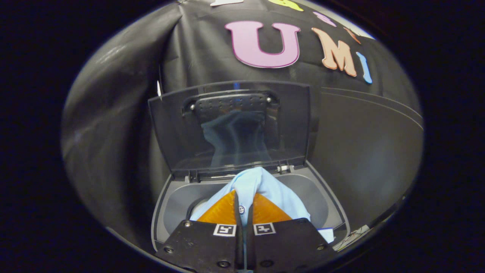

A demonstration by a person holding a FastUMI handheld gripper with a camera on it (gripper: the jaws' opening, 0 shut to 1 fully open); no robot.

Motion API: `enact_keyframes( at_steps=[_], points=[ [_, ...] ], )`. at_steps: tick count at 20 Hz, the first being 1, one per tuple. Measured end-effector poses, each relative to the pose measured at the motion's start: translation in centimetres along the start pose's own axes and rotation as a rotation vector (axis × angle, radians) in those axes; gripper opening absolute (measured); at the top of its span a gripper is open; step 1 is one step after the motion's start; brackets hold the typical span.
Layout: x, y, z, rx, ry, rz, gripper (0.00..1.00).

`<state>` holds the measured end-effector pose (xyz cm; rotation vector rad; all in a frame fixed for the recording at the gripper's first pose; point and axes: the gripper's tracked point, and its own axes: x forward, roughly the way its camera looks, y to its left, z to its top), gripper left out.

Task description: Put the clothes into the washing machine and then close the washing machine lid.

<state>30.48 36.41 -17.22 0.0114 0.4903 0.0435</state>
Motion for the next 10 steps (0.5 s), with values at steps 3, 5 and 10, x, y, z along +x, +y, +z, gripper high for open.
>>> enact_keyframes(
  at_steps=[3, 5, 10],
  points=[
    [0.8, 0.7, -1.6, 0.008, 0.036, 0.005, 0.03],
    [1.2, 0.6, -3.0, 0.007, 0.080, 0.005, 0.03],
    [2.8, 0.3, -5.2, 0.014, 0.182, -0.007, 0.03]
  ],
)
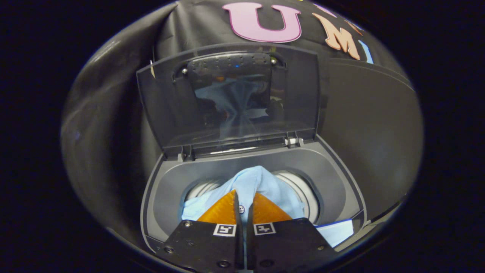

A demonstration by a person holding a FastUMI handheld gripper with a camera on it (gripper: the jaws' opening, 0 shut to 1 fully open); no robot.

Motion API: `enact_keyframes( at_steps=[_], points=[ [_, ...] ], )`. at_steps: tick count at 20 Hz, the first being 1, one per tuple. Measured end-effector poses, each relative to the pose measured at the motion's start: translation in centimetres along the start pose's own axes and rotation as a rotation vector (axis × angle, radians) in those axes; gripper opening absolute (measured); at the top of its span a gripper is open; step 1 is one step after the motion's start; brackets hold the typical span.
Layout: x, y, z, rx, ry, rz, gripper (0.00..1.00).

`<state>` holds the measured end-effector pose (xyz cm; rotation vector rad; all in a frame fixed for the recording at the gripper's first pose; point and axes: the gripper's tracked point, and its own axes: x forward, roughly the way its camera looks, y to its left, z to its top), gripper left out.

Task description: Put the clothes into the washing machine and then close the washing machine lid.

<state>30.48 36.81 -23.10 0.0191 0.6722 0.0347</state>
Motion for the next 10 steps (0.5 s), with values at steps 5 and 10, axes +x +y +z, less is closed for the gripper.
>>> enact_keyframes(
  at_steps=[5, 10],
  points=[
    [1.4, -0.4, -2.5, -0.005, 0.121, -0.023, 0.03],
    [2.1, -0.7, -3.7, 0.006, 0.194, -0.041, 0.06]
  ],
)
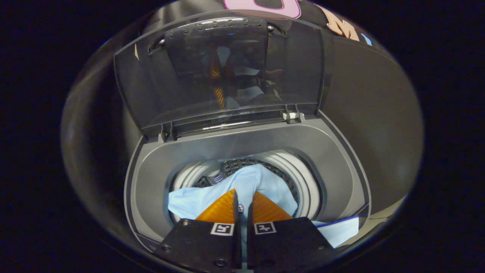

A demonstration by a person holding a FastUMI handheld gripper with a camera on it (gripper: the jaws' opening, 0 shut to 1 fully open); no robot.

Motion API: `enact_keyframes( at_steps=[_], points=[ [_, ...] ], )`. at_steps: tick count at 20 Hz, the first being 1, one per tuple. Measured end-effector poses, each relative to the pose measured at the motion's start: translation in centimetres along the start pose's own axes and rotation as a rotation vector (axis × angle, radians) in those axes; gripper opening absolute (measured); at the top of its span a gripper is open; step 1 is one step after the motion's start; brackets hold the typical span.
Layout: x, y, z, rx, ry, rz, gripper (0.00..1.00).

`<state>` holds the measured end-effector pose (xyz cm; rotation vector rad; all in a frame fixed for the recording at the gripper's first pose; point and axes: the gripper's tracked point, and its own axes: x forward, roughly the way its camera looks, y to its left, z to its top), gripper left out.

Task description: Put the clothes into the washing machine and then close the washing machine lid.

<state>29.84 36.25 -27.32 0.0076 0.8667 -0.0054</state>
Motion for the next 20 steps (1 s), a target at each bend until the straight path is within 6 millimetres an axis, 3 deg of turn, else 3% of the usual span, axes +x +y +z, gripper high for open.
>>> enact_keyframes(
  at_steps=[5, 8, 10, 12, 18, 20],
  points=[
    [0.0, 0.1, -0.6, 0.019, 0.033, 0.000, 0.12],
    [-0.6, 0.4, 0.4, 0.028, -0.002, 0.015, 0.22],
    [-1.5, 0.0, 1.3, 0.022, -0.033, 0.002, 0.35],
    [-2.2, -0.2, 2.3, 0.019, -0.063, -0.001, 0.33],
    [-6.2, 0.7, 8.4, 0.000, -0.301, 0.060, 0.99],
    [-7.5, 0.9, 9.7, -0.025, -0.349, 0.064, 0.99]
  ],
)
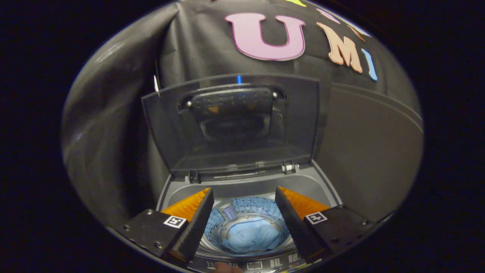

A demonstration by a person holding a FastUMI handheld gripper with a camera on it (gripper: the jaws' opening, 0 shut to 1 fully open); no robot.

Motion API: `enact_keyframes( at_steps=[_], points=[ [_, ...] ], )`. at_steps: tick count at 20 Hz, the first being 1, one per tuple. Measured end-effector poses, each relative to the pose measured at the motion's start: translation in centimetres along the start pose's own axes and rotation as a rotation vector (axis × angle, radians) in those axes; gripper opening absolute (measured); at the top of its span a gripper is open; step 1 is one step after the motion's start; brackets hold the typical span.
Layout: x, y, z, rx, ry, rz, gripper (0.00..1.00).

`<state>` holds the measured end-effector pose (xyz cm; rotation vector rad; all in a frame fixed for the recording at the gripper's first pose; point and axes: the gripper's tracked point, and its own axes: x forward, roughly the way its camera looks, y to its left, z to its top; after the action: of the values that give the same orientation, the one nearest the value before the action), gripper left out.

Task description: Put the clothes into the washing machine and then close the washing machine lid.

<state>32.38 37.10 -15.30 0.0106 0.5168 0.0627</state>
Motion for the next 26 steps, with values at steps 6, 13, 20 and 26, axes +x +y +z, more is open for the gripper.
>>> enact_keyframes(
  at_steps=[6, 13, 20, 26],
  points=[
    [-2.9, 1.6, 8.5, -0.010, -0.217, 0.051, 0.98],
    [-5.1, 3.7, 16.9, 0.005, -0.411, 0.124, 0.98],
    [-2.2, 2.6, 21.8, 0.006, -0.458, 0.117, 0.97],
    [3.5, 5.1, 24.4, -0.031, -0.485, 0.191, 0.98]
  ],
)
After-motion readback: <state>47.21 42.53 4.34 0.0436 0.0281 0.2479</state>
